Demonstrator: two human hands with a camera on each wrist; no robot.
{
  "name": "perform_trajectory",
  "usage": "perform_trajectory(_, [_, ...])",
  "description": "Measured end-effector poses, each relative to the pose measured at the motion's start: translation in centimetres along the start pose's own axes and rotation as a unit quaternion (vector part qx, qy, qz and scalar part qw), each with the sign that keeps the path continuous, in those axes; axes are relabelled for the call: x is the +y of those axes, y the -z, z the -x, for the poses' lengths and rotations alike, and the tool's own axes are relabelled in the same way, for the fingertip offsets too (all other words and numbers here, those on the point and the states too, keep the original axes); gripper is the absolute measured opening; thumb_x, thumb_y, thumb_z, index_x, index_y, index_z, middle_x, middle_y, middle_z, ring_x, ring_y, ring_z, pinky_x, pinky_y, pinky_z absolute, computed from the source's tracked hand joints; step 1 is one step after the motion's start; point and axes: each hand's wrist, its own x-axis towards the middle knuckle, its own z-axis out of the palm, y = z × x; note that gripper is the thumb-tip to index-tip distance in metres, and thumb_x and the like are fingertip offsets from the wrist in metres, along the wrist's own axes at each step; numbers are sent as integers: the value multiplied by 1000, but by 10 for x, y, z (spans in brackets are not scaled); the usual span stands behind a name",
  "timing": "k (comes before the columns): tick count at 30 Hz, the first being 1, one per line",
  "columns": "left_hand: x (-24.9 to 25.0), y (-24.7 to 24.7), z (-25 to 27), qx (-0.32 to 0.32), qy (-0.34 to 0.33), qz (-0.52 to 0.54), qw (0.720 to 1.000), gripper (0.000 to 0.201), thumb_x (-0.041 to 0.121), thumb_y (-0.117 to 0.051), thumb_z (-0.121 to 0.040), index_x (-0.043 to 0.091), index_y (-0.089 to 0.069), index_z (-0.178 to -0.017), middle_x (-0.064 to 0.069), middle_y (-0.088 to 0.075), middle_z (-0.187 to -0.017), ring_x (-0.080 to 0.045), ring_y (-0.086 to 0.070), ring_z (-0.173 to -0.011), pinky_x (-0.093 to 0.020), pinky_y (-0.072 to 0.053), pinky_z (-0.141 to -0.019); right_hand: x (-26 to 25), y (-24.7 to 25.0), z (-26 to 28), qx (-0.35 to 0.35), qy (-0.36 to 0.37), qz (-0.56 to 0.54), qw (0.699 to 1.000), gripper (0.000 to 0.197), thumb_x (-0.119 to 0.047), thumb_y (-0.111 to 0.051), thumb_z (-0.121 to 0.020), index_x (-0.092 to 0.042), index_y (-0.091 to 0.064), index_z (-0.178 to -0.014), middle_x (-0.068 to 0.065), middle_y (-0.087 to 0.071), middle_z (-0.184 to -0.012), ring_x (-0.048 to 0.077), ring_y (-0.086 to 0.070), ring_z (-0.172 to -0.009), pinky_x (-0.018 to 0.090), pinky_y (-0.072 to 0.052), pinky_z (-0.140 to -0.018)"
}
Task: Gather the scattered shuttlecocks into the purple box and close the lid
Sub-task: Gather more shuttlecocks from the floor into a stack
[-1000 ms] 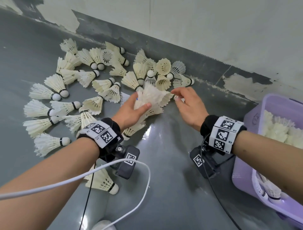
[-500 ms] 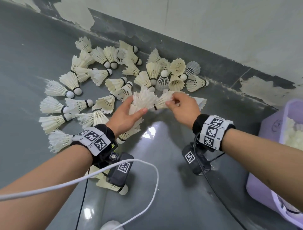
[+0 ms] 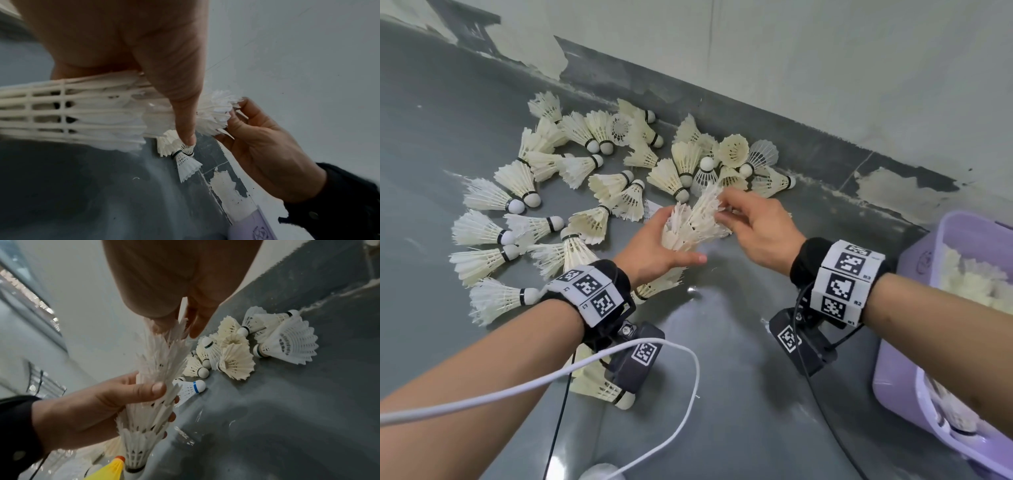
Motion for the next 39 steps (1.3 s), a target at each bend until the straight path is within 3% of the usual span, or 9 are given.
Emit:
perform_trajectory(5, [0, -5, -3, 10, 28, 41, 999, 57, 10, -78, -76, 15, -51, -127, -1, -66, -108, -13, -63, -93, -16, -49, -79, -6, 4, 0, -2, 27, 17, 999, 21, -26, -50, -98, -16, -63, -111, -4, -62, -101, 8, -53, -89, 12, -38, -77])
perform_trajectory(7, [1, -5, -6, 19, 30, 55, 998, 56, 11, -78, -76, 16, -52, -125, -1, -67, -108, -16, -64, -98, -26, -51, -87, -6, 7, -1, 61, 15, -3, 998, 30, -29, -42, -101, -19, -62, -122, -8, -61, -120, 0, -49, -107, 1, -30, -87])
perform_trajectory(10, [0, -3, -8, 34, 29, 72, 996, 56, 10, -79, -75, 18, -52, -124, 0, -69, -108, -18, -66, -99, -36, -49, -97, 5, 7, -7, 167, -29, -22, 985, 34, -26, -37, -101, -20, -60, -125, -9, -50, -127, 3, -43, -117, 10, -29, -98])
perform_trajectory(16, [-12, 9, -10, 60, 35, 81, 994, 67, 17, -82, -73, 19, -48, -130, 2, -67, -115, -18, -65, -105, -43, -45, -102, 36, -5, -17, 8, -244, -19, 969, 40, -23, -35, -99, -34, -48, -136, -1, -61, -103, 6, -54, -68, 5, -39, -52])
perform_trajectory(21, [-18, 15, -6, 57, 32, 73, 995, 64, 14, -80, -74, 21, -50, -130, 6, -68, -113, -9, -66, -99, -40, -45, -103, 39, -21, -32, -59, -237, -97, 965, 37, -23, -42, -99, -25, -54, -135, -7, -49, -142, 13, -41, -133, 29, -26, -114])
perform_trajectory(27, [-26, 11, -10, 48, 60, 58, 995, 56, 17, -82, -72, 24, -54, -121, 7, -69, -106, -14, -66, -99, -42, -45, -102, 31, -10, -42, 145, -203, -115, 961, 19, -24, -54, -94, -26, -71, -103, -9, -67, -102, 7, -58, -90, 15, -41, -72])
perform_trajectory(30, [-25, 4, -13, 38, 67, 48, 996, 57, 18, -82, -73, 21, -53, -122, 6, -68, -108, -16, -64, -102, -39, -45, -101, 25, 0, -34, 185, -163, -105, 963, 16, -18, -52, -94, -29, -63, -96, -14, -60, -91, 1, -51, -72, 16, -39, -66])
perform_trajectory(33, [-20, -4, -14, 26, 60, 37, 997, 57, 17, -81, -73, 21, -52, -122, 4, -66, -112, -17, -62, -105, -31, -43, -95, 20, 9, -22, 129, -125, -52, 982, 24, -11, -46, -96, -29, -53, -111, -7, -59, -113, -1, -51, -82, 7, -37, -71])
perform_trajectory(39, [-11, -16, -14, -24, 41, 19, 999, 82, 19, -89, -62, 18, -45, -131, 2, -66, -115, -15, -63, -103, -37, -48, -99, 10, 13, -4, 5, -83, -12, 996, 39, -9, -43, -98, -27, -39, -133, 9, -52, -134, 20, -49, -124, 26, -39, -97])
